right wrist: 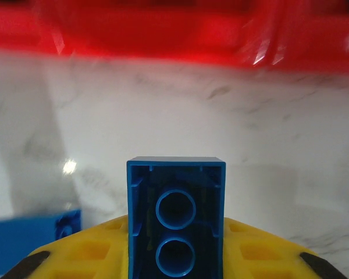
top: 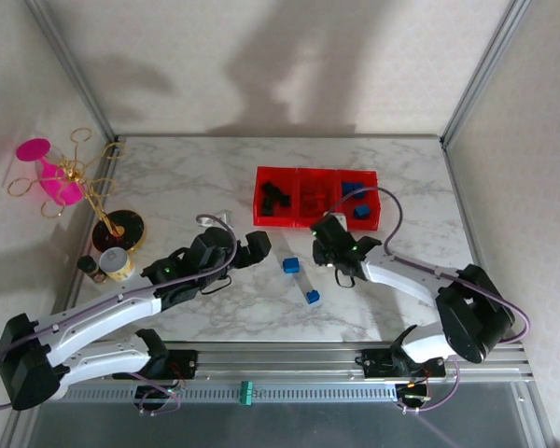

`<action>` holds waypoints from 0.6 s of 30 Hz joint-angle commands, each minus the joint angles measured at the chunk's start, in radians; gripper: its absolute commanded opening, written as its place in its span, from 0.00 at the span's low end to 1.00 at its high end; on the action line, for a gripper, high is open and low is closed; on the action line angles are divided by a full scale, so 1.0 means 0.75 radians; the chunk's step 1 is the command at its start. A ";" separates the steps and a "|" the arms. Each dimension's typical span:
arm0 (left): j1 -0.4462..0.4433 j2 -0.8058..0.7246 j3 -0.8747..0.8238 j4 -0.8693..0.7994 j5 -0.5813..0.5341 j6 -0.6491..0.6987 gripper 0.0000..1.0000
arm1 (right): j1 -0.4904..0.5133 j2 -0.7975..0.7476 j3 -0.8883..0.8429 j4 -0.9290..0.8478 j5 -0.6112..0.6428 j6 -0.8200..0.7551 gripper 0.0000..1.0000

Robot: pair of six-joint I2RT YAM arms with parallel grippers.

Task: Sort the legos into containers by color
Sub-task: Place the lego in the container.

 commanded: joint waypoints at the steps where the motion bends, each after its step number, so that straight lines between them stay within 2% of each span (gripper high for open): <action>1: -0.021 0.044 0.068 0.064 0.045 0.043 1.00 | -0.105 -0.034 0.055 0.005 0.095 0.009 0.30; 7: -0.055 0.149 0.145 0.089 0.060 0.067 0.99 | -0.267 0.027 0.165 0.087 0.154 -0.011 0.30; 18: -0.080 0.260 0.243 0.107 0.074 0.083 1.00 | -0.489 0.410 0.502 0.152 0.119 -0.117 0.30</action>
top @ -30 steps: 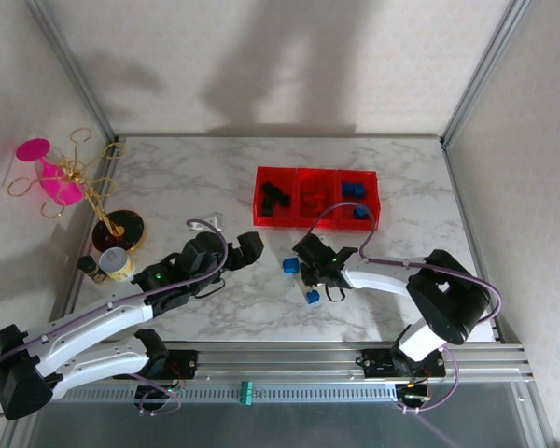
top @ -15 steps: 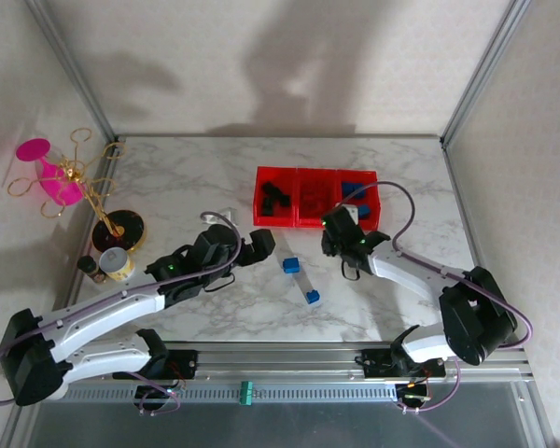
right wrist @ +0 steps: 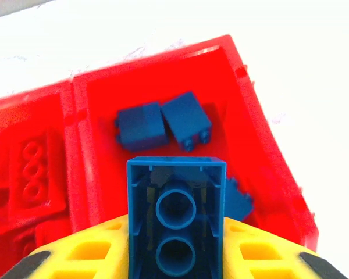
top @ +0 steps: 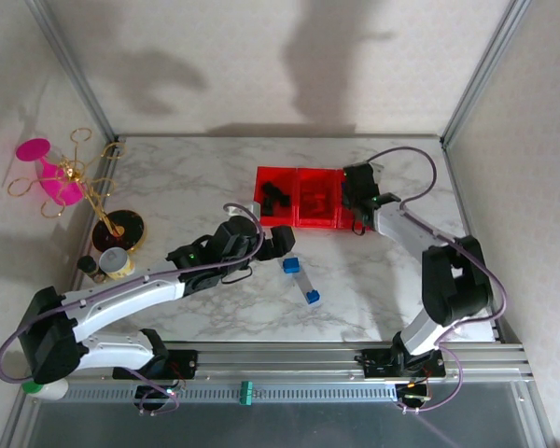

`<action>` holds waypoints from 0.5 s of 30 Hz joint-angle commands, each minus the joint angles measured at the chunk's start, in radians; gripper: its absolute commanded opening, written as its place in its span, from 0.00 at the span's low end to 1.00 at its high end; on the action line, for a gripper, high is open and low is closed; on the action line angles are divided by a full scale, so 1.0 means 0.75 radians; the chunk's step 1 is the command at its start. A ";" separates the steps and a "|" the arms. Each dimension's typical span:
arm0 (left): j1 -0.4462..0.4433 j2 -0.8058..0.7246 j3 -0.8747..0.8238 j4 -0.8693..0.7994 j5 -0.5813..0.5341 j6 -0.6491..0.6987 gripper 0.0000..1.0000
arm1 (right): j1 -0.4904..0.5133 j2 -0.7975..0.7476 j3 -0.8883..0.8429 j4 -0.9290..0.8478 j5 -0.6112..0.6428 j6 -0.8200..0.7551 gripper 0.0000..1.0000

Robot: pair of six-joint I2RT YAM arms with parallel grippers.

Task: Sort the legos into containers by color
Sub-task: Place the lego in the container.

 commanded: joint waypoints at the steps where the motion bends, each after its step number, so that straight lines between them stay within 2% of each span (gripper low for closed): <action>1: -0.013 0.007 0.055 0.027 0.005 0.023 0.99 | -0.038 0.107 0.102 0.018 -0.012 -0.048 0.31; 7: -0.013 0.000 0.063 0.000 -0.016 0.030 1.00 | -0.060 0.245 0.202 0.003 -0.011 -0.064 0.37; 15: -0.013 -0.021 0.068 -0.019 -0.037 0.040 1.00 | -0.059 0.192 0.190 0.002 -0.064 -0.068 0.52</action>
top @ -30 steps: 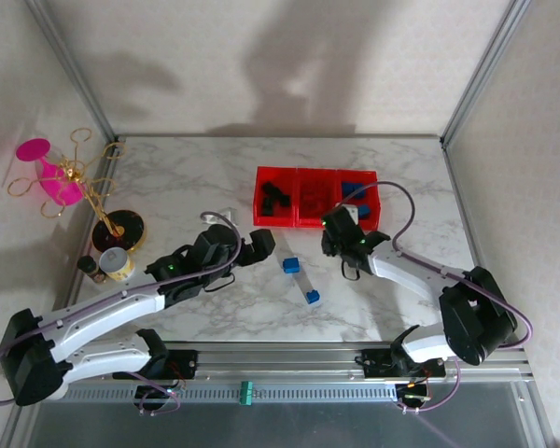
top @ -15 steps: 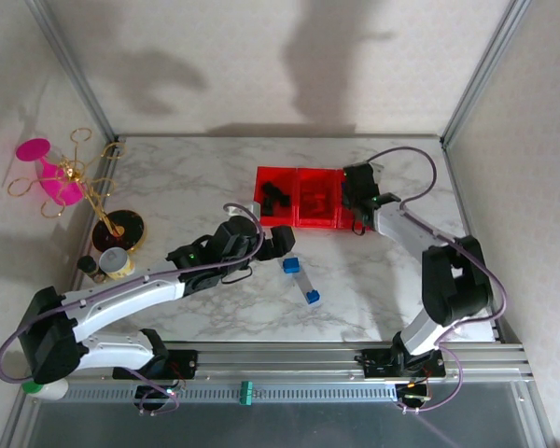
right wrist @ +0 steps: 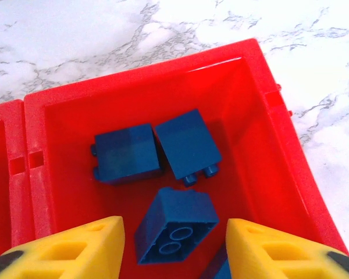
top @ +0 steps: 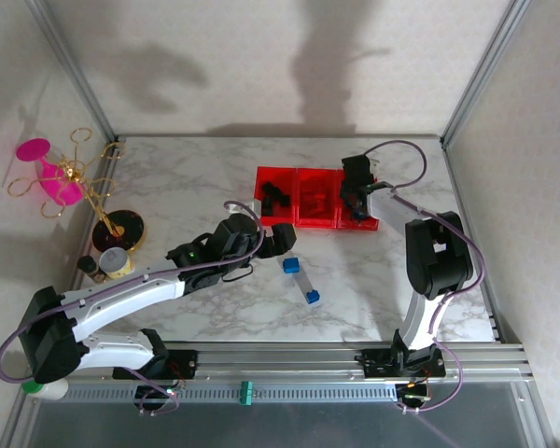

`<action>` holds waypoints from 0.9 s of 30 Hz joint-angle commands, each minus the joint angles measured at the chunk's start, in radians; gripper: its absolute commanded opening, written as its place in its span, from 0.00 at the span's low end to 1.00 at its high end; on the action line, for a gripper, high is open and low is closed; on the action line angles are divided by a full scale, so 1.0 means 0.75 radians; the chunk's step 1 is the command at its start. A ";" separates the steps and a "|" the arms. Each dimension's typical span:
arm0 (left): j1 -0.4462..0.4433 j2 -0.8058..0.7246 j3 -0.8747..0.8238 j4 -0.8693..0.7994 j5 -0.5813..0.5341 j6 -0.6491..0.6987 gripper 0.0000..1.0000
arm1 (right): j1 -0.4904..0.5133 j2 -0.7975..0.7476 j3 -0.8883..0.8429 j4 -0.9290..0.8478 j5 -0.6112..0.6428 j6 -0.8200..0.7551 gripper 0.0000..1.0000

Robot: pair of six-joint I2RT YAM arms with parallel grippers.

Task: Sort the legos into containers by color
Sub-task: Place the lego in the container, then pick up the lego from the center of the table.

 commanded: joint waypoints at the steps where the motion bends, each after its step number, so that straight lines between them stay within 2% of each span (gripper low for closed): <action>1: -0.013 -0.023 0.043 -0.015 -0.029 0.025 1.00 | -0.002 -0.064 0.025 -0.010 -0.023 -0.006 0.53; 6: -0.013 -0.044 0.041 -0.026 -0.042 0.030 1.00 | 0.053 -0.178 -0.048 -0.018 -0.027 0.002 0.56; 12: -0.013 -0.121 -0.001 -0.053 -0.069 0.022 1.00 | 0.177 -0.333 -0.184 -0.039 -0.040 0.033 0.60; 19: -0.012 -0.225 -0.081 -0.112 -0.143 0.003 1.00 | 0.412 -0.437 -0.323 -0.083 -0.006 0.124 0.64; 27: -0.011 -0.300 -0.164 -0.152 -0.187 -0.048 1.00 | 0.698 -0.415 -0.410 -0.123 0.020 0.296 0.68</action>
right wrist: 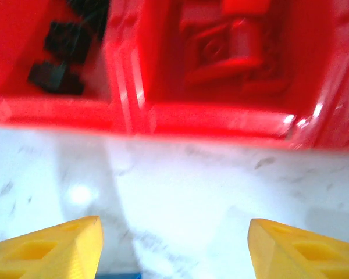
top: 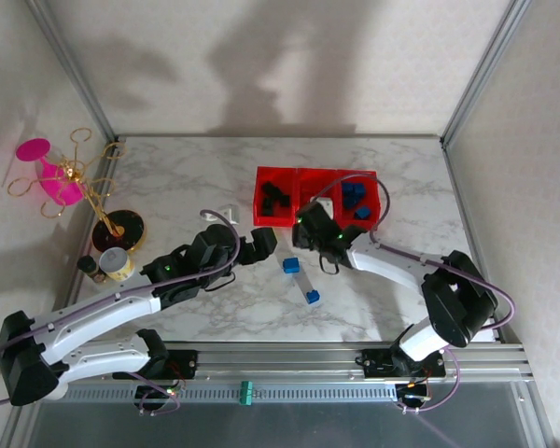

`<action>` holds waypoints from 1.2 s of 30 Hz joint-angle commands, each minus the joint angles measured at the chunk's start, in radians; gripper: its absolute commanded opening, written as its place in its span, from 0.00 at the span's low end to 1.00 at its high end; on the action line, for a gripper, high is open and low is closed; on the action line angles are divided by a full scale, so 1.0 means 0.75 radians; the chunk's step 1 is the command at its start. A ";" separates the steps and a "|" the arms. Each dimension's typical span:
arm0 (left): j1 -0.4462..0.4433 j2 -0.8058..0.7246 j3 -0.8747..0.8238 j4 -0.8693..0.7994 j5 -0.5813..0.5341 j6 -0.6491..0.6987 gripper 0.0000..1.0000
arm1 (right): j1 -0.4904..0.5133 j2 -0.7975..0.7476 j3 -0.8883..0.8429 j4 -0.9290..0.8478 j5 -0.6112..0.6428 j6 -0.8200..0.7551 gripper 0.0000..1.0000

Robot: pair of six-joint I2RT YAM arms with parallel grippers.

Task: Sort the legos into containers by color
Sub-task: Pick up the lego from the center of the table.

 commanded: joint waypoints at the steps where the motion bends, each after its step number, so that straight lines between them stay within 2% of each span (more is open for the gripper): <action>1: -0.011 -0.041 -0.033 -0.048 -0.057 -0.033 1.00 | 0.089 0.012 -0.018 -0.049 0.047 0.119 0.69; 9: -0.011 -0.082 -0.080 -0.062 -0.090 -0.063 1.00 | 0.230 0.130 -0.025 -0.036 0.062 0.186 0.78; 16: -0.011 -0.109 -0.104 -0.072 -0.115 -0.076 1.00 | 0.238 0.229 -0.031 0.023 0.029 0.169 0.79; 21: -0.011 -0.102 -0.104 -0.068 -0.111 -0.080 1.00 | 0.237 0.292 0.003 0.035 0.021 0.132 0.75; 27: -0.011 -0.091 -0.093 -0.073 -0.109 -0.069 1.00 | 0.237 0.333 0.014 0.053 0.006 0.123 0.65; 36: -0.010 -0.058 -0.072 -0.060 -0.093 -0.058 0.99 | 0.229 0.291 0.003 0.060 0.003 0.121 0.47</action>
